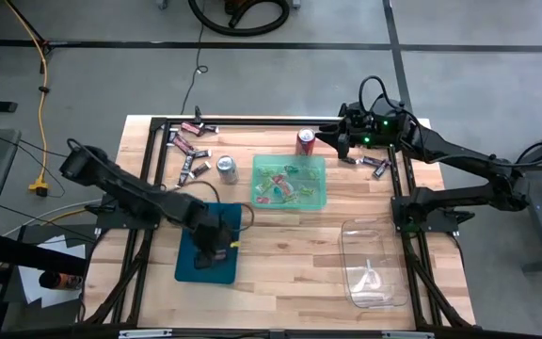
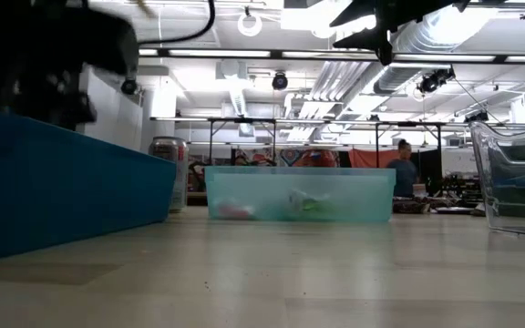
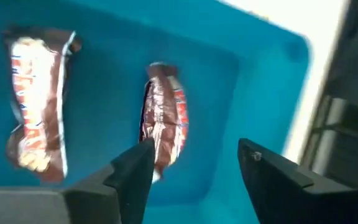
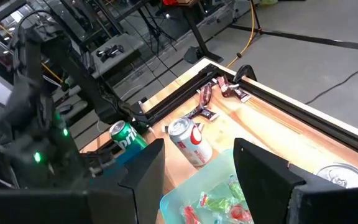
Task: Organize candy in baskets
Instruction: Put the brown red chocolate into the blue bin
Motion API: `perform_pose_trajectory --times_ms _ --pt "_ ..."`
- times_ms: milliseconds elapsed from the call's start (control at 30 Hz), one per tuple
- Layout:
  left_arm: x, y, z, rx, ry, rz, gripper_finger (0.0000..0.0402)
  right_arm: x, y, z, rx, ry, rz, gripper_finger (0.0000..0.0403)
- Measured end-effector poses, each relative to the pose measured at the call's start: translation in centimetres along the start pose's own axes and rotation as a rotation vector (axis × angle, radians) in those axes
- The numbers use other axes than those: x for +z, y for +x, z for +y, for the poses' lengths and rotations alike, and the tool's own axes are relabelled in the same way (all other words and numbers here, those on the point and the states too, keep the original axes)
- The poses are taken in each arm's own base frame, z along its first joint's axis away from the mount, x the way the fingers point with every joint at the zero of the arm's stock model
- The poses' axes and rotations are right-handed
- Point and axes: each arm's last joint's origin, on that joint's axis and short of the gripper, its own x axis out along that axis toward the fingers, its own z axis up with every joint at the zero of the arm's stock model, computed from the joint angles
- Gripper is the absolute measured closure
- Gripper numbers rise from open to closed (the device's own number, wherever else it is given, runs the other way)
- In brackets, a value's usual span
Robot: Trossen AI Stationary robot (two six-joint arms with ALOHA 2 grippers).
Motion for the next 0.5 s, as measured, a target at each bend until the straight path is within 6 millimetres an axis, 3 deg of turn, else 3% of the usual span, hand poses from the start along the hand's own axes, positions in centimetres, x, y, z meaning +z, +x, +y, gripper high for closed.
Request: perform_pose_trajectory --times_ms 100,200,400,500 --pt "0.2 -3.3 0.4 -0.043 0.017 -0.06 0.0176 0.0 0.0 0.0 0.0 0.0 0.0 0.0217" --pt "0.8 -7.7 1.3 -0.02 0.024 -0.232 0.0173 0.0 0.0 0.0 0.0 0.0 0.0 0.0217" --pt "2.0 -17.3 5.5 0.371 -0.105 -0.696 0.0172 0.0 0.0 0.0 0.0 0.004 0.0 0.0217" --pt "2.0 -19.9 8.9 0.528 -0.239 -0.758 0.0172 0.0 0.0 0.0 -0.001 0.026 -0.001 0.0217"
